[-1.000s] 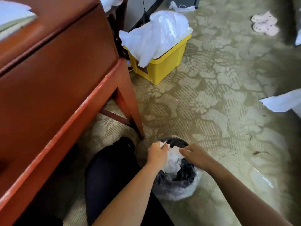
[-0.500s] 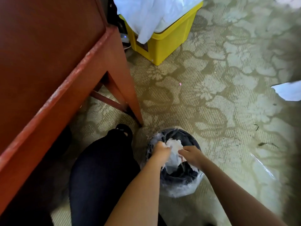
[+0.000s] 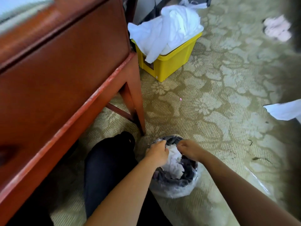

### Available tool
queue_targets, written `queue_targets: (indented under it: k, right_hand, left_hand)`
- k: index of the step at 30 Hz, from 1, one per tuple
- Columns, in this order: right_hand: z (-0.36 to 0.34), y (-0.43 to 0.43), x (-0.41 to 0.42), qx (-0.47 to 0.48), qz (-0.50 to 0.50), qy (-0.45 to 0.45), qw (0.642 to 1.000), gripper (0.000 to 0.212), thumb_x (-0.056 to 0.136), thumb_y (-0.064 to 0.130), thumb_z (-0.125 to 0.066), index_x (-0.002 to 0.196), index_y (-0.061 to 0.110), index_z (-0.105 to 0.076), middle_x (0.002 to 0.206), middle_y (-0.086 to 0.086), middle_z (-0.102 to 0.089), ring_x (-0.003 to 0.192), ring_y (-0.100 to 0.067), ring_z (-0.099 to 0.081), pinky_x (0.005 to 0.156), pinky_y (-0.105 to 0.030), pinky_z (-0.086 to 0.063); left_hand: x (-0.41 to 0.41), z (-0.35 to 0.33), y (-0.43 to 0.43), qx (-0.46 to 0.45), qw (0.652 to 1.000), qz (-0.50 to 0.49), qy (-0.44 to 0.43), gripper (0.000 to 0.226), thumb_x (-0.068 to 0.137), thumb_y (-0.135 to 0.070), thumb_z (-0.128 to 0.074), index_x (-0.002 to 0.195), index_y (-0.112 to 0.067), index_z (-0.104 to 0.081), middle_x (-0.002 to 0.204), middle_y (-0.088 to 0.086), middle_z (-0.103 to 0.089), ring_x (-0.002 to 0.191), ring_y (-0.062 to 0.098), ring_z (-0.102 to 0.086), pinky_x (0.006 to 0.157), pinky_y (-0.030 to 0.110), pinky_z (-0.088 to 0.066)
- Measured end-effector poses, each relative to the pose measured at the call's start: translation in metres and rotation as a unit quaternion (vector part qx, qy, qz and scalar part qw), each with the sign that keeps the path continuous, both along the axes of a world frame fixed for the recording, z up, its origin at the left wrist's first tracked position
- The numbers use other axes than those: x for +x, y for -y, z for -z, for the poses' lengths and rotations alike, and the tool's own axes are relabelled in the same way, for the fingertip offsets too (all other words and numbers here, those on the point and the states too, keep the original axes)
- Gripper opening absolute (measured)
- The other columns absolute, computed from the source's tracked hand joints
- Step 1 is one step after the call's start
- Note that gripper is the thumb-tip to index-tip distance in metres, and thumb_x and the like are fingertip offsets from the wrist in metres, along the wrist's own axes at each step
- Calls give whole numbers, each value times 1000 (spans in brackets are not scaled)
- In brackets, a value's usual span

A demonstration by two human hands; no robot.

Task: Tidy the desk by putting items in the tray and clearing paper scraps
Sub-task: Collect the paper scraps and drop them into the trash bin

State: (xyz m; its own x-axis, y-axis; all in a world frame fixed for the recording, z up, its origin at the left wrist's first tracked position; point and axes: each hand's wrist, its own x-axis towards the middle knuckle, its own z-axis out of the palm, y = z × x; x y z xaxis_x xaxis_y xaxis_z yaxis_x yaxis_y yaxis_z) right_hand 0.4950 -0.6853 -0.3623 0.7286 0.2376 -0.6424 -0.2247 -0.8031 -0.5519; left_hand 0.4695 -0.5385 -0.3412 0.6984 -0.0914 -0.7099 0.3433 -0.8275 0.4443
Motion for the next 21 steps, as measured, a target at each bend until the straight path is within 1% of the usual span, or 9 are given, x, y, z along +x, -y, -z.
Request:
queue_targets:
  k: [2,4,5,7,11,13,15,18,21]
  right_hand:
    - [-30,-5,2,-19,-43,17,999,20,91,9,-40,73,5,-45,75,-17,-42,69,-24,-38,64,-32,-31]
    - [-59,-9,5,-35,-78,45,995,20,93,11,-41,85,-1,-54,89,-22,-57,83,-32,-55,74,-38,-45]
    - [-77,-12,5,-44,-102,65,992,19,94,12,-41,90,0,-56,97,-19,-61,93,-31,-59,81,-39,-47]
    - [-111,-20,2,-57,-154,103,981,14,94,13,-42,89,9,-55,103,-12,-63,100,-27,-60,86,-37,-47]
    - [-181,-40,-8,-58,-219,155,962,19,97,17,-45,105,11,-61,104,-5,-61,99,-22,-57,83,-31,-43]
    - [-216,-53,-13,-49,-248,185,950,12,96,19,-48,99,17,-59,91,2,-56,89,-18,-52,71,-24,-40]
    - [-249,-67,-19,-45,-272,214,937,11,95,22,-49,96,16,-59,85,2,-56,83,-16,-50,62,-21,-37]
    - [-295,-93,-29,-19,-297,246,922,20,95,25,-51,109,15,-61,97,1,-65,90,-17,-58,77,-28,-45]
    - [-335,-126,-44,29,-320,278,905,14,94,28,-51,100,24,-63,95,5,-68,91,-14,-62,84,-31,-49]
  left_hand:
    - [-6,-25,-9,26,997,64,33,44,101,-31,-31,143,-16,-33,150,4,-34,136,27,-34,110,44,-31]
    - [-10,-52,-20,48,991,115,38,48,101,-36,-29,145,-16,-30,152,4,-31,138,26,-31,110,43,-27]
    - [-13,-67,-26,60,989,132,39,51,101,-38,-28,147,-16,-26,155,3,-26,141,26,-27,112,43,-24]
    - [-18,-99,-39,76,983,155,59,54,101,-40,-27,150,-17,-21,158,1,-20,144,24,-21,115,43,-19]
    - [-38,-166,-57,78,968,183,150,53,101,-40,-30,149,-19,-22,158,1,-23,144,22,-22,118,40,-18]
    - [-53,-201,-69,83,958,201,188,52,101,-40,-30,149,-21,-23,158,0,-23,144,21,-22,118,37,-18]
    - [-67,-234,-82,93,949,209,217,52,100,-41,-30,149,-23,-24,157,-1,-24,144,19,-23,116,35,-18]
    - [-90,-281,-109,105,943,190,252,52,100,-43,-32,148,-27,-23,157,-4,-25,144,17,-23,116,33,-18]
    - [-117,-323,-142,105,943,151,276,53,99,-44,-33,149,-28,-23,157,-6,-23,145,16,-20,118,34,-18]
